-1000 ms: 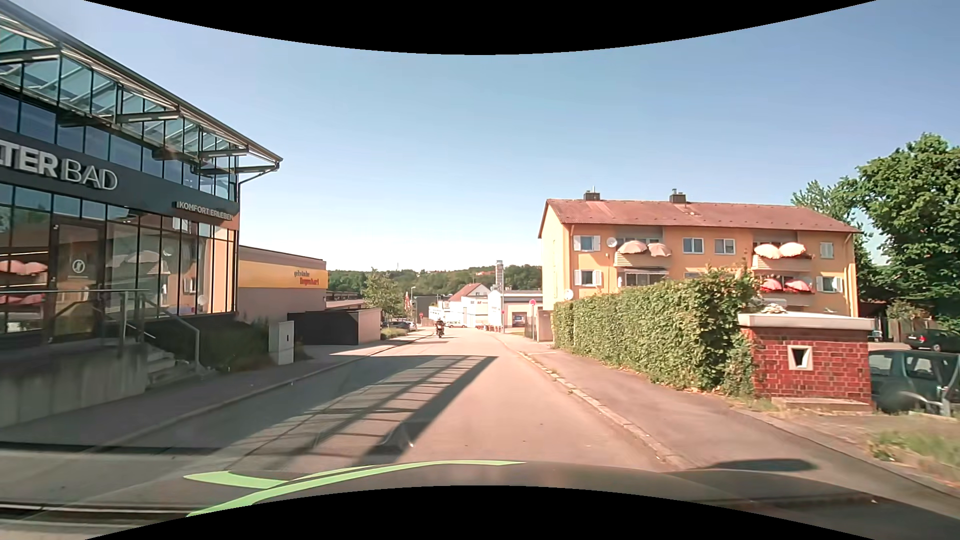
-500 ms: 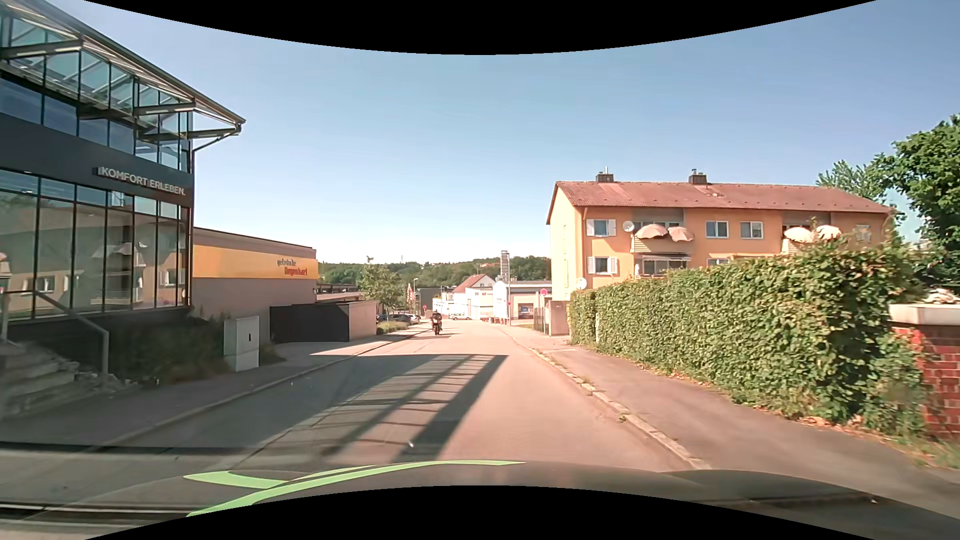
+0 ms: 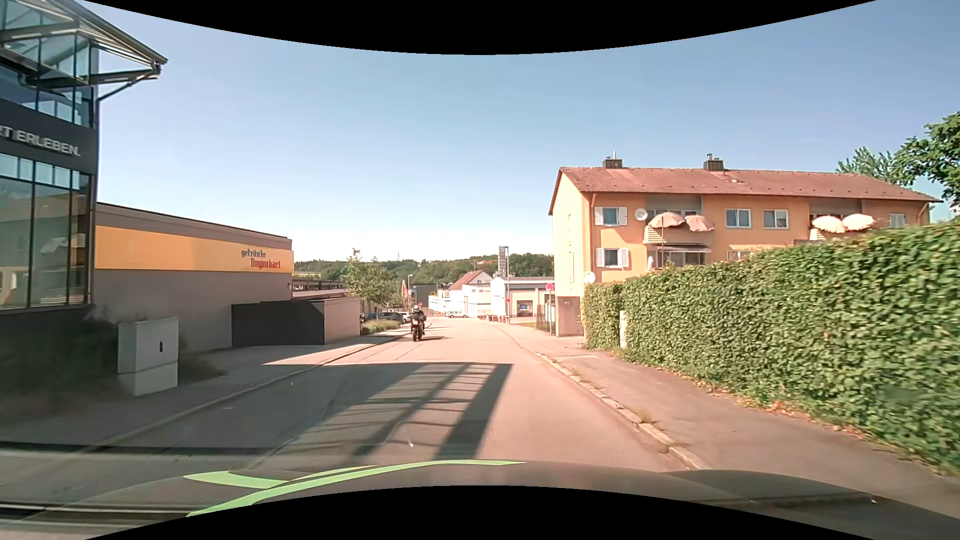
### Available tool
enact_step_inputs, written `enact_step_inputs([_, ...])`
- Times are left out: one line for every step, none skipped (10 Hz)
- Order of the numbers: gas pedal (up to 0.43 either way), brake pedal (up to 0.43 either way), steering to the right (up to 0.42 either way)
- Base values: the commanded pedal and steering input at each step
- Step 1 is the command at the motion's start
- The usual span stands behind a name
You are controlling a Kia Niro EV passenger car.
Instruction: Follow the waypoints while adhering to traffic rules and regulations
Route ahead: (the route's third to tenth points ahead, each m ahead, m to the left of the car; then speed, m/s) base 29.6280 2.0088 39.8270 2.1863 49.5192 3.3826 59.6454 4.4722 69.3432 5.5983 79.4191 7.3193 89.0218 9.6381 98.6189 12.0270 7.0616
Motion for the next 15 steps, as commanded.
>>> enact_step_inputs([0.189,0.000,0.006])
enact_step_inputs([0.189,0.000,0.006])
enact_step_inputs([0.197,0.000,0.006])
enact_step_inputs([0.197,0.000,0.006])
enact_step_inputs([0.197,0.000,0.006])
enact_step_inputs([0.197,0.000,0.005])
enact_step_inputs([0.197,0.000,0.003])
enact_step_inputs([0.197,0.000,0.002])
enact_step_inputs([0.197,0.000,-0.002])
enact_step_inputs([0.197,0.000,-0.006])
enact_step_inputs([0.189,0.000,-0.008])
enact_step_inputs([0.177,0.000,-0.008])
enact_step_inputs([0.157,0.000,-0.008])
enact_step_inputs([0.150,0.000,-0.009])
enact_step_inputs([0.130,0.000,-0.011])
